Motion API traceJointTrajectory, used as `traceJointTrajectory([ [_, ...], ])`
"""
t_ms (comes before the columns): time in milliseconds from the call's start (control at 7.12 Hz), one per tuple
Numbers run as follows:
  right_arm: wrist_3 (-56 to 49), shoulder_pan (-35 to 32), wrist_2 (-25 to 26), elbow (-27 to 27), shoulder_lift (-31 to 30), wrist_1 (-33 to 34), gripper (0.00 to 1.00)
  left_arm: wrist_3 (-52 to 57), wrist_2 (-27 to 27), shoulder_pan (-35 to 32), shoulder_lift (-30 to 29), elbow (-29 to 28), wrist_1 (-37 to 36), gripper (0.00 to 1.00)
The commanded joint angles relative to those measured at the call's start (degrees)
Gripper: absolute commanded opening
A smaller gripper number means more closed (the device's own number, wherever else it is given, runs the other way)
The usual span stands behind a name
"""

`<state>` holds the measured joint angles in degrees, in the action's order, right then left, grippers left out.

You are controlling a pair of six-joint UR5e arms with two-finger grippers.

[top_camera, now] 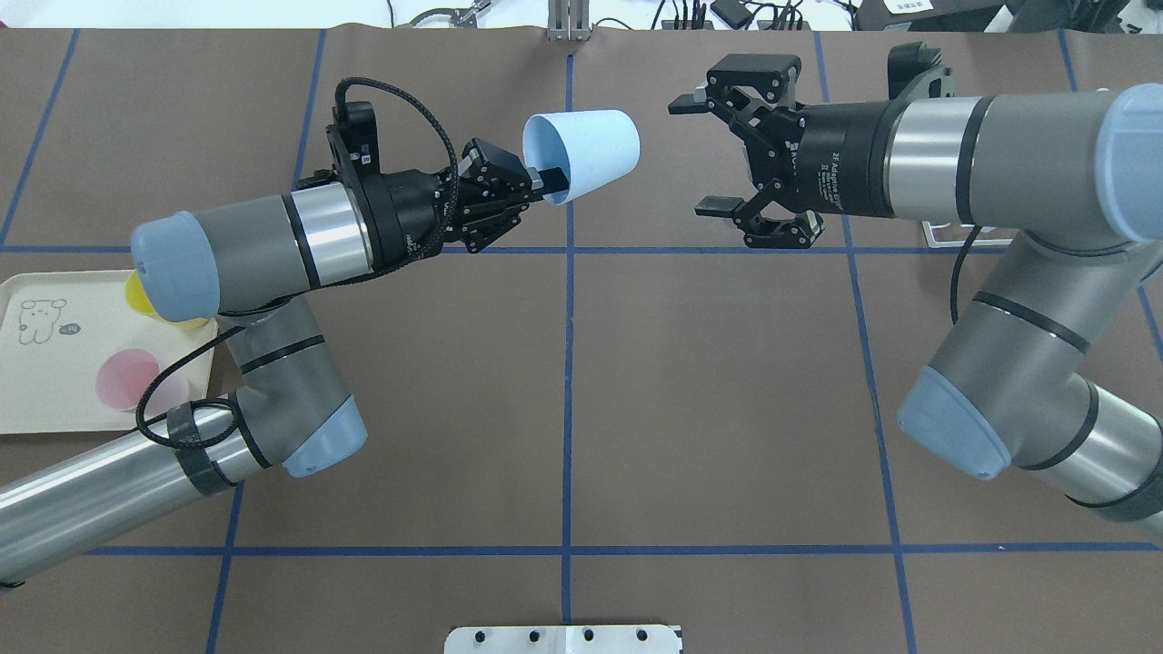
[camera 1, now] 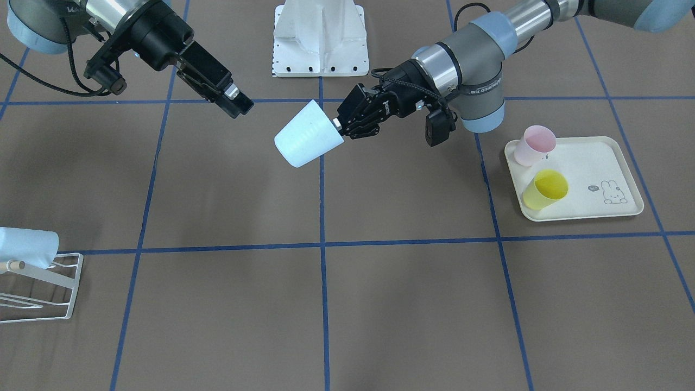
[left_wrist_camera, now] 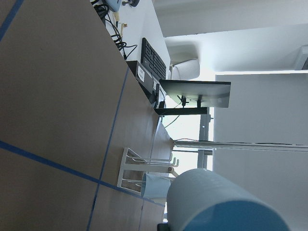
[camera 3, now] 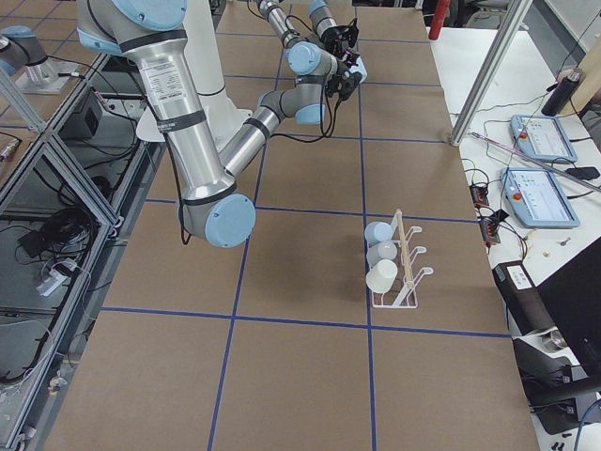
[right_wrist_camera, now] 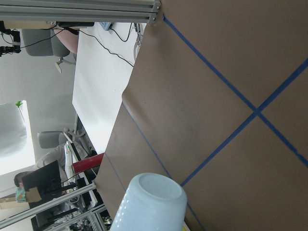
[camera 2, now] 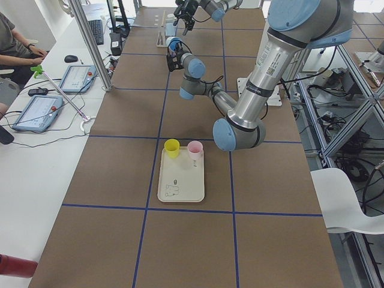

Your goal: Transfer IKEA cup to right arm and place on rack

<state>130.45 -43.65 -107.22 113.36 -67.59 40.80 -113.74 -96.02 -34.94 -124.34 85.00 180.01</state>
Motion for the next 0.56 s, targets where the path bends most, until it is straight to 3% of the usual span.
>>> traceJointTrajectory([
  [0,7.8,0.1,0.3,-2.3,0.5,-6.0,0.97,-1.6,0.0,0.2,-1.7,-1.8,4.6,0.0],
  [421,8.8,0.1,0.3,-3.4,0.5,-7.0,0.97,-1.6,0.0,0.9,-4.3,-2.8,5.7,0.0],
])
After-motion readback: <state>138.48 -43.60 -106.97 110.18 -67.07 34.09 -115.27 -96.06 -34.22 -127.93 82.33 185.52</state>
